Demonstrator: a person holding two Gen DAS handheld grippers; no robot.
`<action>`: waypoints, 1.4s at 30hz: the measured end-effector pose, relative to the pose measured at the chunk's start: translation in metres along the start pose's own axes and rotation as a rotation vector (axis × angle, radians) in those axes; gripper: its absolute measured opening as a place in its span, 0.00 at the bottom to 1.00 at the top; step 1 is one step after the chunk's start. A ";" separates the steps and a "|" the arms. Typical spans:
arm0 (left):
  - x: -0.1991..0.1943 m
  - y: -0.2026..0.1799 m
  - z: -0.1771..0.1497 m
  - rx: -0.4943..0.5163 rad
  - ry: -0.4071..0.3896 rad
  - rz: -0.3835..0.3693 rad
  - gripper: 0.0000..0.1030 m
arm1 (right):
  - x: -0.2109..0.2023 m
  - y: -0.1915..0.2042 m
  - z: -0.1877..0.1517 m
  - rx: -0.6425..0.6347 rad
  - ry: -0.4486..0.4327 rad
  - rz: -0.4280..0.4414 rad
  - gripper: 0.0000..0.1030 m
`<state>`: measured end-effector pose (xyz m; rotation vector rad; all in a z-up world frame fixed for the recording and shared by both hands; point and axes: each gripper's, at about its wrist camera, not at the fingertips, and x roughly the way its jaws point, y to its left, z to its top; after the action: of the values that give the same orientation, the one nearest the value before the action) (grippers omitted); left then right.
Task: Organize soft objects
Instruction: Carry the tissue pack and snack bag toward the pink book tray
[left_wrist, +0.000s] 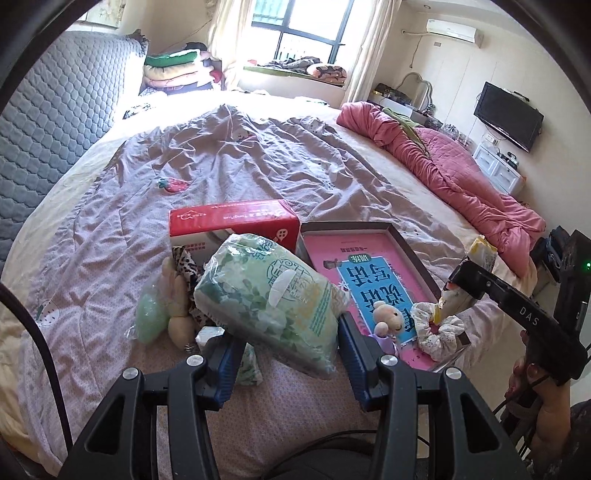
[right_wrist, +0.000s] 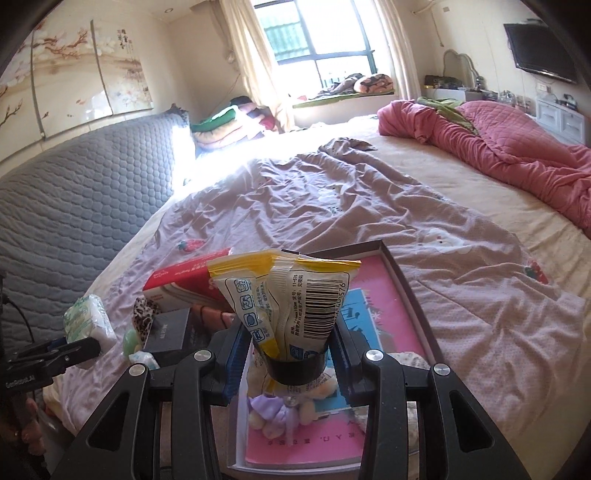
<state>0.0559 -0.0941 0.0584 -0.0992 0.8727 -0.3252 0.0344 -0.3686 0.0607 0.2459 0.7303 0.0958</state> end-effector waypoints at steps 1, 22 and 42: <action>0.001 -0.003 0.001 0.004 0.000 -0.001 0.48 | -0.002 -0.006 0.001 0.006 -0.004 -0.009 0.41; 0.043 -0.074 0.006 0.124 0.063 -0.068 0.48 | -0.002 -0.044 -0.004 0.006 0.059 -0.075 0.41; 0.093 -0.107 -0.007 0.158 0.195 -0.064 0.48 | 0.019 -0.053 -0.019 -0.003 0.167 -0.075 0.41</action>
<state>0.0808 -0.2243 0.0088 0.0527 1.0351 -0.4680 0.0353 -0.4135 0.0211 0.2092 0.9050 0.0465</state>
